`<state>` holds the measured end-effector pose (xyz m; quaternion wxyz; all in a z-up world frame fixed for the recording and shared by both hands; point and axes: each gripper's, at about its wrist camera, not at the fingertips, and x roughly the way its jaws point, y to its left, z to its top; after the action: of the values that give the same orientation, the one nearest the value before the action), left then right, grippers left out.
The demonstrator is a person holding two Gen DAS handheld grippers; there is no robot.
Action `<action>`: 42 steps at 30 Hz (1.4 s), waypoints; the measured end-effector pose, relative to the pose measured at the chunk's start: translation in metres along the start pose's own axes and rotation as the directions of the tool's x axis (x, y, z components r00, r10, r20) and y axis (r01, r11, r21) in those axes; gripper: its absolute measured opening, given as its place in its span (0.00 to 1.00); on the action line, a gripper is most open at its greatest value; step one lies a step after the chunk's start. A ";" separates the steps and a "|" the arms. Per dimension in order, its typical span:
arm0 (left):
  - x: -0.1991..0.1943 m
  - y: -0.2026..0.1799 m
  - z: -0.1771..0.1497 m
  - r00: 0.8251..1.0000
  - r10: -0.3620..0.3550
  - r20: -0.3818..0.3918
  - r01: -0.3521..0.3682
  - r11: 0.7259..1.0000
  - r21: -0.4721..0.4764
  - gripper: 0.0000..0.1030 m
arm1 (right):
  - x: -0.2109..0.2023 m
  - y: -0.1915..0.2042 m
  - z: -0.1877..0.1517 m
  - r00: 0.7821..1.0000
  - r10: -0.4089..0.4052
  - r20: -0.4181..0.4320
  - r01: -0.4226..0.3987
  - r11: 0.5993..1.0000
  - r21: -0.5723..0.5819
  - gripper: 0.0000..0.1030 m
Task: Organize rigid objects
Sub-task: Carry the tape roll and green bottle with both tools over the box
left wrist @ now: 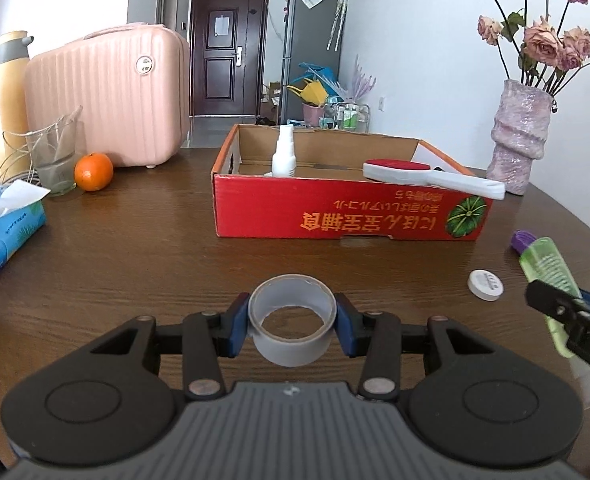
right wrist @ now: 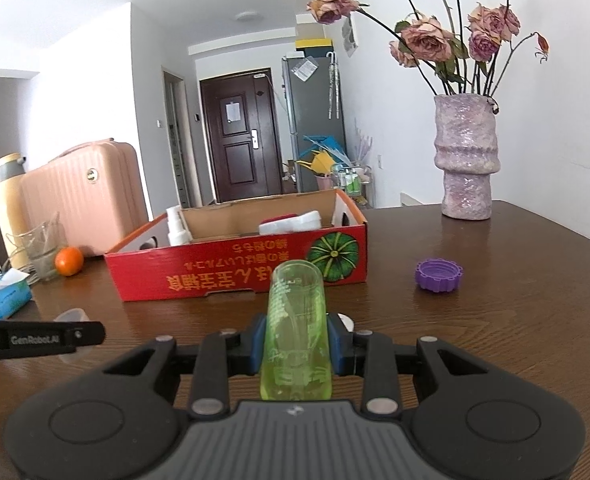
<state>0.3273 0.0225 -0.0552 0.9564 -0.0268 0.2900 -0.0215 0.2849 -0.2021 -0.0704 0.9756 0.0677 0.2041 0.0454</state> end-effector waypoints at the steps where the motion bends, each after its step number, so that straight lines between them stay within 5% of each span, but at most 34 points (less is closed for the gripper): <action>1: -0.002 -0.001 0.000 1.000 -0.001 0.001 0.001 1.000 -0.007 0.43 | -0.001 0.001 0.000 1.000 0.005 0.002 -0.005 1.000 -0.001 0.30; 16: -0.020 -0.012 0.008 0.999 0.008 0.036 -0.007 0.999 -0.033 0.43 | -0.011 0.008 0.005 0.998 0.065 0.015 -0.065 0.998 -0.005 0.30; 42: 0.014 -0.006 0.062 0.995 0.030 0.100 -0.020 0.995 -0.097 0.43 | 0.027 0.031 0.045 0.996 0.075 0.052 -0.072 0.996 -0.045 0.30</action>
<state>0.3735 0.0178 -0.0111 0.9677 -0.0702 0.2419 0.0057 0.3261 -0.1734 -0.0357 0.9795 0.0553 0.1744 0.0839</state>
